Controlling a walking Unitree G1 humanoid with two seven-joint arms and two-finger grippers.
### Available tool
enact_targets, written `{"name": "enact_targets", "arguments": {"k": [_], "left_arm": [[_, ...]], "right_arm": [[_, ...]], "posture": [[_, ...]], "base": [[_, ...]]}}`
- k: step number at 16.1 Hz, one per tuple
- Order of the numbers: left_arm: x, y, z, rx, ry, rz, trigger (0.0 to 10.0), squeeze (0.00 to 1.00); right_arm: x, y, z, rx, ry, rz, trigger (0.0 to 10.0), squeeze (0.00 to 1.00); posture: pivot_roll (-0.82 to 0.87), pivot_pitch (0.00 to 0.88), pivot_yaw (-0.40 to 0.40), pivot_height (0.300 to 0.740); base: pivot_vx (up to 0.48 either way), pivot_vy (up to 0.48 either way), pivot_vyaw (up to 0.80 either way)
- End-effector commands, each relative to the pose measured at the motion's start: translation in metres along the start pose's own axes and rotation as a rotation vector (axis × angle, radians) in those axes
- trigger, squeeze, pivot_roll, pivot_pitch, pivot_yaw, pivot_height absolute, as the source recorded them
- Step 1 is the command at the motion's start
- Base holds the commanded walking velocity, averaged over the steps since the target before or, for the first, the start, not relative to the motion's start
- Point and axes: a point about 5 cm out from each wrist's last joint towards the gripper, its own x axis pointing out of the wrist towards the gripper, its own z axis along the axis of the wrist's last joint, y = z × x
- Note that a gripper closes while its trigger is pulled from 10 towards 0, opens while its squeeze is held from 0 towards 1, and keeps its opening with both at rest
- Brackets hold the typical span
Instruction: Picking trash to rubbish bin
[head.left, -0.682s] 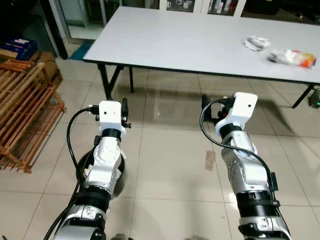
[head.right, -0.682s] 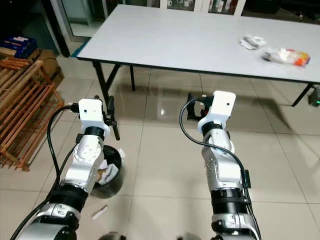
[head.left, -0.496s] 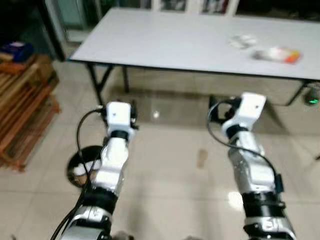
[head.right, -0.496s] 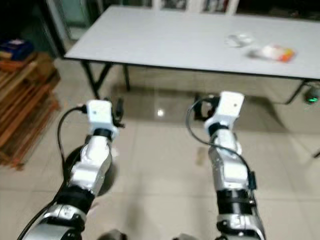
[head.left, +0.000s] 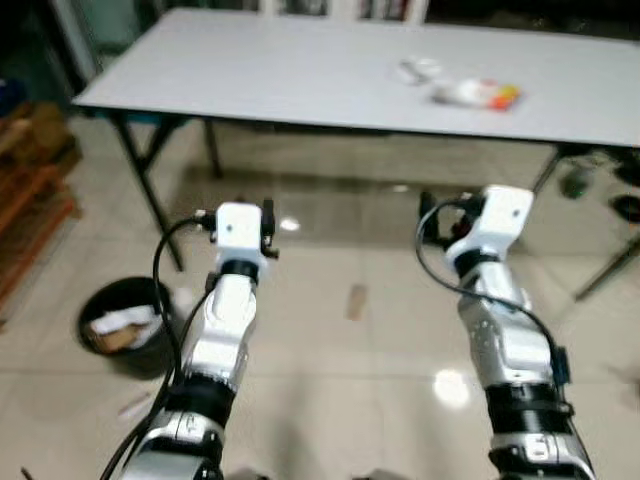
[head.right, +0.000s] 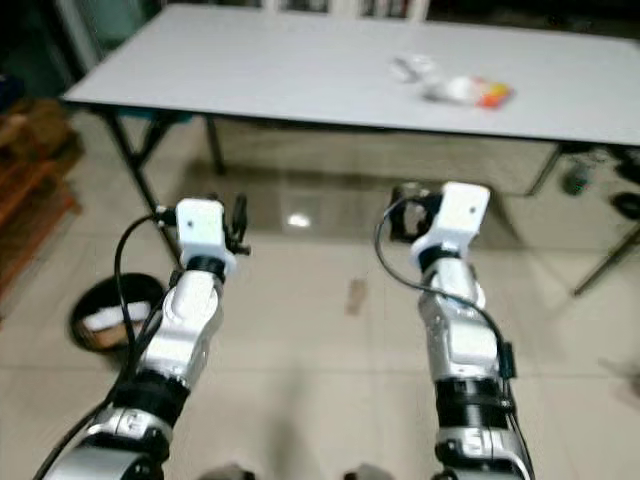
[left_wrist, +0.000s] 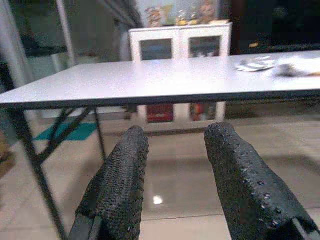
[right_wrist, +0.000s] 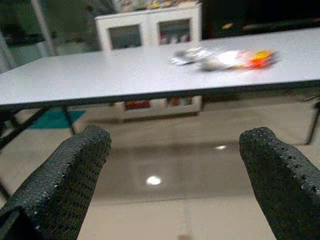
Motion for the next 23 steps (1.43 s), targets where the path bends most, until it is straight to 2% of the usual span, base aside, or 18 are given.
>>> {"name": "enact_targets", "arguments": {"k": [1, 8, 14, 22, 23], "left_arm": [[-0.001, 0.008, -0.002, 0.011, 0.012, 0.022, 10.0, 0.00], [0.000, 0.008, -0.001, 0.007, 0.004, 0.016, 10.0, 0.00], [-0.003, 0.002, -0.008, -0.004, 0.045, -0.036, 10.0, 0.00], [-0.005, 0.002, -0.012, -0.005, 0.074, -0.052, 10.0, 0.00], [-0.005, 0.001, -0.010, -0.008, 0.052, -0.051, 10.0, 0.00]], "right_arm": [[0.001, 0.008, 0.001, 0.012, -0.002, 0.023, 10.0, 0.00], [0.002, 0.010, 0.000, 0.012, 0.001, 0.033, 10.0, 0.00], [0.002, 0.011, -0.004, 0.002, 0.023, 0.046, 10.0, 0.00], [0.002, 0.007, -0.003, 0.004, 0.016, 0.030, 10.0, 0.00], [0.002, 0.007, -0.003, 0.006, 0.016, 0.028, 10.0, 0.00]], "posture": [[-0.05, 0.070, -0.010, 0.740], [-0.05, 0.058, -0.010, 0.740], [-0.04, 0.060, -0.010, 0.740], [-0.04, 0.065, -0.012, 0.740], [-0.04, 0.065, -0.012, 0.740]], "base": [[0.000, -0.480, 0.00], [0.000, -0.463, 0.00], [0.000, 0.000, 0.00], [0.000, 0.000, 0.00], [0.000, 0.000, 0.00]]}}
